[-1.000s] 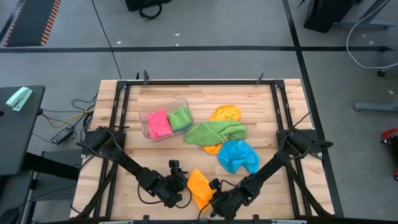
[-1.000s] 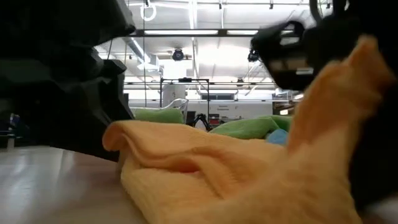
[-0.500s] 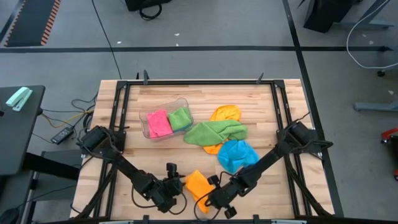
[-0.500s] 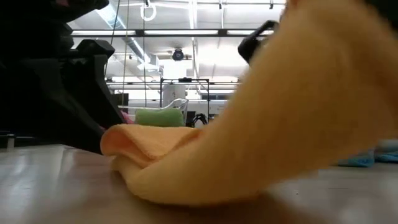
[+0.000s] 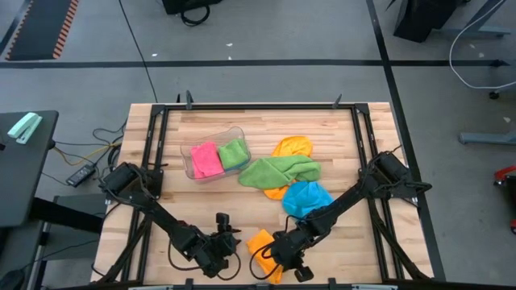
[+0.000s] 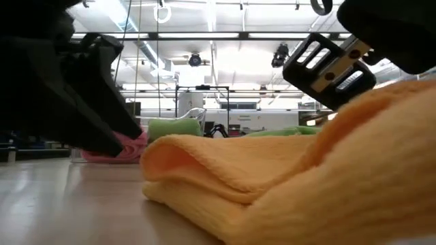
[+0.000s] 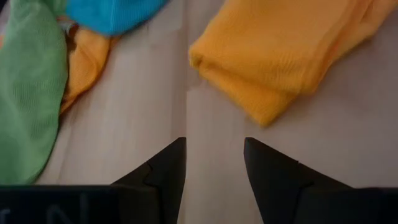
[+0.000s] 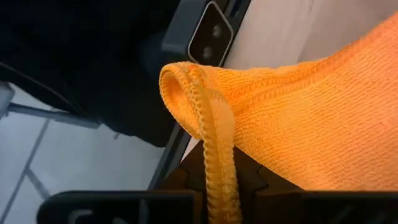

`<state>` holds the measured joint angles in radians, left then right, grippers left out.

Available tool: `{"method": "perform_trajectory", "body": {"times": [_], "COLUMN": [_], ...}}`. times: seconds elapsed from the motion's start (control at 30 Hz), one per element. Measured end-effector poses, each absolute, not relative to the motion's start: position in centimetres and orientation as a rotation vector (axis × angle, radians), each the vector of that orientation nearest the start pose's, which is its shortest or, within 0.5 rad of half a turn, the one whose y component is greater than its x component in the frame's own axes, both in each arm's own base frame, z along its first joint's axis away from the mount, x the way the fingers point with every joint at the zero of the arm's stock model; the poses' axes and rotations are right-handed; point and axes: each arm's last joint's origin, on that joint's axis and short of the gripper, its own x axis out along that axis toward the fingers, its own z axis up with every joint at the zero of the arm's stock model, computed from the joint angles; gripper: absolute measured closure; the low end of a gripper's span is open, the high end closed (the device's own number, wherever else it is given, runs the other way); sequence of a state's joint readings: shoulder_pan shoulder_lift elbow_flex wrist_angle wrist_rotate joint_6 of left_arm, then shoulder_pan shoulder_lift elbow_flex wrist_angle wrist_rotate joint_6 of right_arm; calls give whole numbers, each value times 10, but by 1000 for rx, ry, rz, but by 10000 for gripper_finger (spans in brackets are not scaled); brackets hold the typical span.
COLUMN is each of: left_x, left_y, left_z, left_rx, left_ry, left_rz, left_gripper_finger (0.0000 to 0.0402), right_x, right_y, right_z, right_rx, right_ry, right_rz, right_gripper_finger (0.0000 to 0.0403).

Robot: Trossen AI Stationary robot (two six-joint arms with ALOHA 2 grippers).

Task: Fold microfiber towels
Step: Fold the bottom yellow microfiber towel

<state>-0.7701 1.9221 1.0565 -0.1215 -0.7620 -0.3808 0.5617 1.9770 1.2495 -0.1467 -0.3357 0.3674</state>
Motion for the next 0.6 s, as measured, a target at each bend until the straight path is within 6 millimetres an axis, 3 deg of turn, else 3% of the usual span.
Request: {"method": "perform_trajectory", "body": {"times": [0.13,0.6], "left_x": [276,282], "left_y": [-240,-239], "left_z": [131,133], "left_rx": [313,281], "left_ry": [676,643], "left_rz": [120,122], "left_gripper_finger": [230,230], "right_x": [345,367], "right_y": [218,172], "right_z": [156,154], "right_rx": [263,490], "right_ry": [1053,1114], "right_rz": [680,468], "right_gripper_finger": [364,364]}}
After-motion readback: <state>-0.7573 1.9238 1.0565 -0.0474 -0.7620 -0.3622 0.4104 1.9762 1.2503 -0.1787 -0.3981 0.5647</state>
